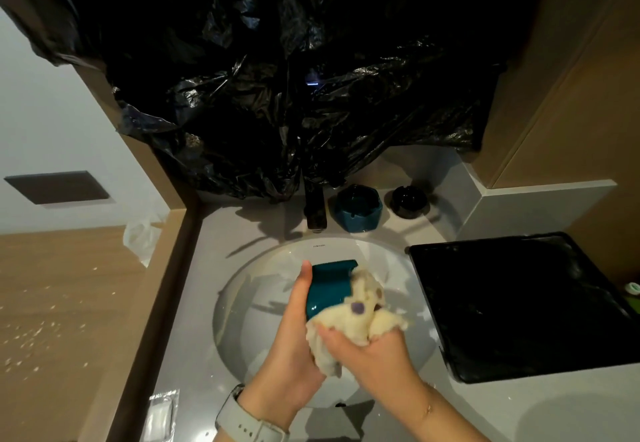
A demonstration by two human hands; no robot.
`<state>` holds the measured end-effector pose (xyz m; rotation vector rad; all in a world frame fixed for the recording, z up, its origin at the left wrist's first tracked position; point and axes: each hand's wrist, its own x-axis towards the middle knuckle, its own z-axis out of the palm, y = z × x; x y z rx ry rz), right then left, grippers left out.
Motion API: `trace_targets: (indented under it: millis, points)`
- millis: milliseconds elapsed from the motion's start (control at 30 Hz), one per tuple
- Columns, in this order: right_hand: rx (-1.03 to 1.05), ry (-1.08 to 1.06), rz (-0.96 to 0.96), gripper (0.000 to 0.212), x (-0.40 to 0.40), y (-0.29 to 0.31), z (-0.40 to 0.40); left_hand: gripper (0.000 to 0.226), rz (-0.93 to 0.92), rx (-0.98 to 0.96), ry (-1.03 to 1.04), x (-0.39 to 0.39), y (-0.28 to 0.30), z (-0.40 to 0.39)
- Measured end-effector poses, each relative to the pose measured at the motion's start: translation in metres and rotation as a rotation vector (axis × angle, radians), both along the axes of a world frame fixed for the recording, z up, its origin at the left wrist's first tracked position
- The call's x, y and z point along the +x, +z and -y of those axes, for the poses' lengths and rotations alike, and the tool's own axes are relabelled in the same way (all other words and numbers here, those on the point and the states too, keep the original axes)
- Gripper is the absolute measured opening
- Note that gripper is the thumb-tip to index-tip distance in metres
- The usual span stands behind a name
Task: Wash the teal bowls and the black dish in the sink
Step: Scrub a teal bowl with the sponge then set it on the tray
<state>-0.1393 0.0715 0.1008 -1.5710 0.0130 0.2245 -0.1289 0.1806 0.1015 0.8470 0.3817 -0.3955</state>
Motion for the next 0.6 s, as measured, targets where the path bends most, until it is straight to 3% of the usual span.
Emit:
trace_targets:
  millis: [67, 200, 300, 500, 600]
  points:
    - [-0.002, -0.047, -0.036, 0.032, -0.007, -0.004, -0.002, 0.057, 0.043, 0.073, -0.033, -0.006, 0.000, 0.003]
    - [0.235, -0.050, -0.237, 0.011, 0.001, 0.006, 0.003, 0.041, 0.193, 0.371, 0.033, -0.009, -0.011, 0.010]
    - [0.248, 0.004, -0.201, 0.013, 0.007, 0.019, 0.005, 0.035, 0.330, 0.531, 0.105, -0.002, -0.022, 0.012]
    - [0.256, -0.024, -0.211, 0.016, 0.010, 0.023, 0.000, 0.017, 0.414, 0.426, 0.070, -0.002, -0.021, 0.007]
    - [0.145, 0.063, -0.172, 0.015, 0.007, 0.021, 0.000, 0.028, 0.249, 0.348, 0.043, 0.001, -0.012, 0.003]
